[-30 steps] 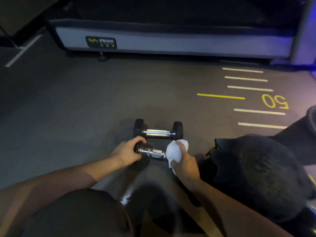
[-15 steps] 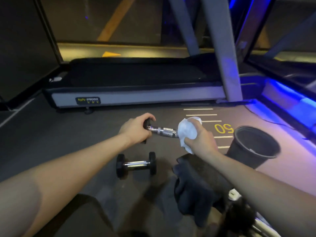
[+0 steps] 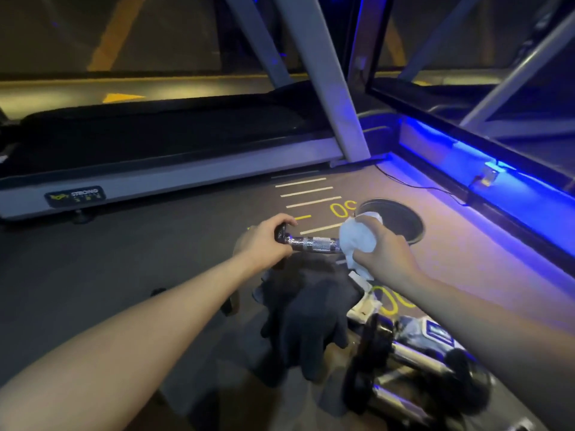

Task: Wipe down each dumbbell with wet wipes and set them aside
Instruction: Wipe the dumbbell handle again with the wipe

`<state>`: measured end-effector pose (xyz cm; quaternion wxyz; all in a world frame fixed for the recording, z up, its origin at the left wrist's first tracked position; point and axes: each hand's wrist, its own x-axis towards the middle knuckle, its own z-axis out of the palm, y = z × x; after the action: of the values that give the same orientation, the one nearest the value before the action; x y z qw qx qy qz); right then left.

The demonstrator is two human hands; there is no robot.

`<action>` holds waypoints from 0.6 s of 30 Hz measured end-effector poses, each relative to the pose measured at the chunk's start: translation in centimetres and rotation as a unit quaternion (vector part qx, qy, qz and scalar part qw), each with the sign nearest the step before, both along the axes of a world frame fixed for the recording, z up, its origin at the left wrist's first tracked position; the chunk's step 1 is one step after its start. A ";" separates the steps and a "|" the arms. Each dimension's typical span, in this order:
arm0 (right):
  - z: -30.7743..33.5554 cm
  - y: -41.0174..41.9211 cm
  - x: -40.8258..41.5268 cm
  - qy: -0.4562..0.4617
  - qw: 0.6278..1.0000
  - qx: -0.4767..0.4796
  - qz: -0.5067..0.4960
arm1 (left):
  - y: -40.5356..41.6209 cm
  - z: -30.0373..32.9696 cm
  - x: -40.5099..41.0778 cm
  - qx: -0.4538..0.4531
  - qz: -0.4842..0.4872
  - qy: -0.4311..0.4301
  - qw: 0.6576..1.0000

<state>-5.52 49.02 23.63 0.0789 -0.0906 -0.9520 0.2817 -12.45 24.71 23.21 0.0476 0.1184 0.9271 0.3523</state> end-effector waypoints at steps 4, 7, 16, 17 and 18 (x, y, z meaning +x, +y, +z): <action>-1.0 0.7 -0.4 0.003 1.000 -0.011 -0.007 | 0.5 -0.8 -0.4 -0.004 -0.006 0.012 1.000; -2.5 0.3 -0.8 -0.007 1.000 -0.016 -0.005 | -0.3 -1.9 -0.9 -0.018 0.003 0.015 1.000; -4.9 -0.9 -1.1 -0.095 0.995 -0.029 0.014 | -3.4 -5.2 -2.1 0.007 -0.089 -0.114 0.989; -4.9 -0.9 -1.1 -0.098 0.995 -0.028 0.015 | -3.7 -5.2 -2.3 0.030 -0.113 -0.130 0.985; -4.9 -0.9 -1.0 -0.102 0.994 -0.026 0.016 | -4.0 -5.3 -2.4 0.034 -0.133 -0.139 0.981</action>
<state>-6.53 48.15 18.78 -0.0256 -0.1059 -0.9488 0.2965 -14.87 20.69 17.94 0.2187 0.1919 0.8748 0.3873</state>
